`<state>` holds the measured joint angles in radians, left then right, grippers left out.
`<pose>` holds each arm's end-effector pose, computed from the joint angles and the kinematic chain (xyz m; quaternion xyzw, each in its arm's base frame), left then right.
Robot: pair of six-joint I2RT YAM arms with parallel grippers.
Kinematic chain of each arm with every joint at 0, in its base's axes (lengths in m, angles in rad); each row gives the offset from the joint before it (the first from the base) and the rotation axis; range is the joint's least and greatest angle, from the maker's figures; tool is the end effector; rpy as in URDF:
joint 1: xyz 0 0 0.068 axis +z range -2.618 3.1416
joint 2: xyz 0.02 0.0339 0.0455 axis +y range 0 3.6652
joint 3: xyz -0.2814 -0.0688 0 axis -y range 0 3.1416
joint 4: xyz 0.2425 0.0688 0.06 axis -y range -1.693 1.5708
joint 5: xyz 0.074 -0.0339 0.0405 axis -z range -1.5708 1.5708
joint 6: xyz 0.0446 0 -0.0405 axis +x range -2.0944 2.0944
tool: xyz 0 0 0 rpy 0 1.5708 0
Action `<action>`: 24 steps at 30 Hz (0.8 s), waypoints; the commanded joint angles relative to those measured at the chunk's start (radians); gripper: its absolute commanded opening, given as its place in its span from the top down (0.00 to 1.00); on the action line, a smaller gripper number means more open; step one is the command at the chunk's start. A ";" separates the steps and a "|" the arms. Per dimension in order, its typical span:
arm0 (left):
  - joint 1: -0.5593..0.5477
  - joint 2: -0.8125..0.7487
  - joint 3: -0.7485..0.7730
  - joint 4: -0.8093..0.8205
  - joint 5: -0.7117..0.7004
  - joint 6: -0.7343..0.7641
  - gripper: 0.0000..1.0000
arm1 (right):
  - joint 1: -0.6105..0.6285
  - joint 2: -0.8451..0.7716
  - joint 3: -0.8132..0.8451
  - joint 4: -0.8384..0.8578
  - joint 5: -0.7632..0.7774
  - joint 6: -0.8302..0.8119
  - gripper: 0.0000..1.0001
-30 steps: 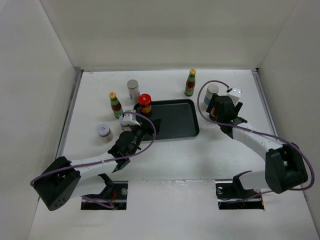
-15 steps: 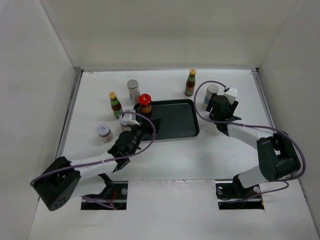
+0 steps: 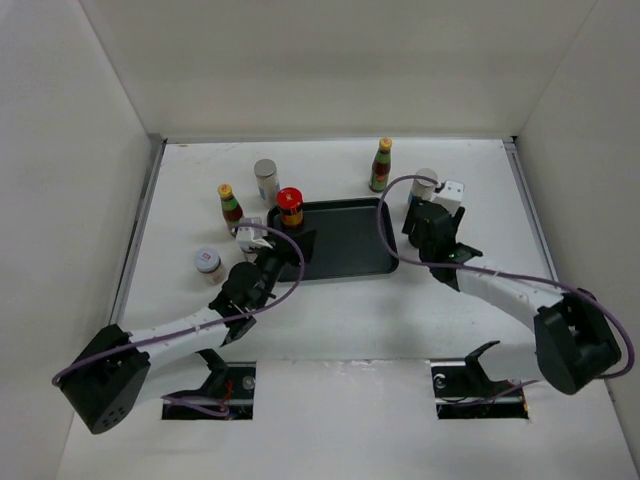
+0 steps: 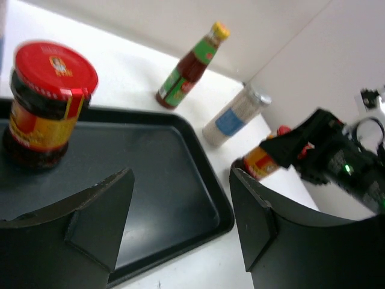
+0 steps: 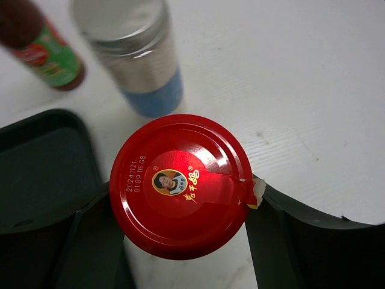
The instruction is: Organize the condiment bottles
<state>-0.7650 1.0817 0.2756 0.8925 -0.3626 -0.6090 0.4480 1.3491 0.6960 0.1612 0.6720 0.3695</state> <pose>0.1655 -0.1370 0.2384 -0.0807 0.6732 -0.3655 0.6378 0.2673 0.0976 0.2369 0.1374 0.8160 -0.0668 0.5574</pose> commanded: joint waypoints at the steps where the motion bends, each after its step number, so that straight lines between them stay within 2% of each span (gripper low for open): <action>1: 0.029 -0.071 -0.003 0.057 -0.021 0.023 0.37 | 0.111 -0.125 0.078 0.075 0.047 -0.020 0.45; 4: 0.071 -0.137 -0.030 0.031 -0.051 0.006 0.37 | 0.191 -0.082 0.151 0.098 0.018 -0.038 0.45; 11: 0.206 -0.239 -0.058 -0.118 -0.108 -0.084 0.37 | 0.306 0.269 0.402 0.231 -0.104 -0.040 0.45; 16: 0.313 -0.304 -0.076 -0.216 -0.085 -0.161 0.36 | 0.338 0.504 0.609 0.247 -0.140 -0.069 0.45; 20: 0.349 -0.318 -0.084 -0.228 -0.061 -0.176 0.36 | 0.352 0.617 0.704 0.239 -0.137 -0.073 0.41; 22: 0.352 -0.312 -0.082 -0.228 -0.058 -0.179 0.36 | 0.356 0.654 0.735 0.233 -0.131 -0.069 0.35; 24: 0.353 -0.301 -0.081 -0.228 -0.058 -0.179 0.36 | 0.363 0.663 0.741 0.236 -0.124 -0.055 0.20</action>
<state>-0.4191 0.7811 0.1970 0.6582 -0.4366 -0.7647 0.8017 2.0258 1.3693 0.2779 0.5240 0.3050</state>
